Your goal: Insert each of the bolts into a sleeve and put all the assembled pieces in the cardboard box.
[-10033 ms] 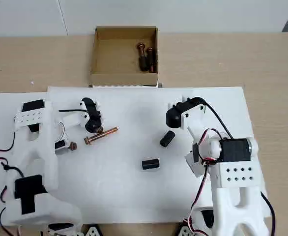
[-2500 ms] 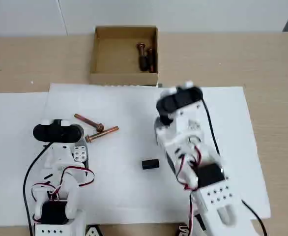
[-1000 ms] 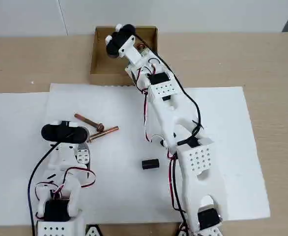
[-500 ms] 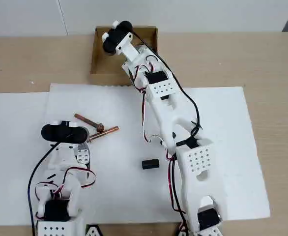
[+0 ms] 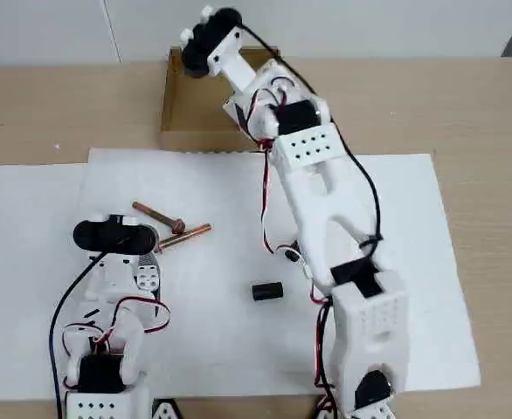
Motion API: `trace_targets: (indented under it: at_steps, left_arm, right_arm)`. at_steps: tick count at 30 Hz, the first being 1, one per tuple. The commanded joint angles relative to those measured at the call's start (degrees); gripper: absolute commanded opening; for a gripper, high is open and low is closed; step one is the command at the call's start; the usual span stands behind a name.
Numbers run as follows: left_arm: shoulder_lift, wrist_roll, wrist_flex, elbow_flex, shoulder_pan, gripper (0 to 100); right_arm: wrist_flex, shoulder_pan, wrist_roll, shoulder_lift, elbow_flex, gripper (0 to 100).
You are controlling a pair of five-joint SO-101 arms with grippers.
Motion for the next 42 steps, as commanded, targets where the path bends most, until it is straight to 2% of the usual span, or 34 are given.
trace_targets:
  at_steps: [1, 11, 18, 22, 28, 35, 42]
  left_arm:
    - [-0.4, -0.4, 0.0, -0.3, -0.1, 1]
    - [-0.4, -0.4, 0.0, -0.3, -0.1, 1]
    - [-0.4, -0.4, 0.0, -0.3, -0.1, 1]
    - [-0.4, -0.4, 0.0, -0.3, -0.1, 1]
    - [-0.4, -0.4, 0.0, -0.3, -0.1, 1]
    - [-0.4, -0.4, 0.0, -0.3, -0.1, 1]
    - [-0.4, -0.4, 0.0, -0.3, -0.1, 1]
  right_arm:
    - [6.9, -0.1, 0.2, -8.0, -3.3, 0.2]
    - [27.1, 0.2, -0.2, -19.6, -3.3, 0.2]
    - [40.8, 0.2, -9.8, -26.7, -2.7, 0.3]
    - [41.1, 1.2, -14.8, -30.8, 0.5, 0.3]
    - [41.0, 2.0, -22.2, -38.9, 15.6, 0.3]
    - [40.7, 1.7, -39.0, -44.2, 35.9, 0.4]
    - [36.8, 1.7, -52.6, -39.8, 48.6, 0.5]
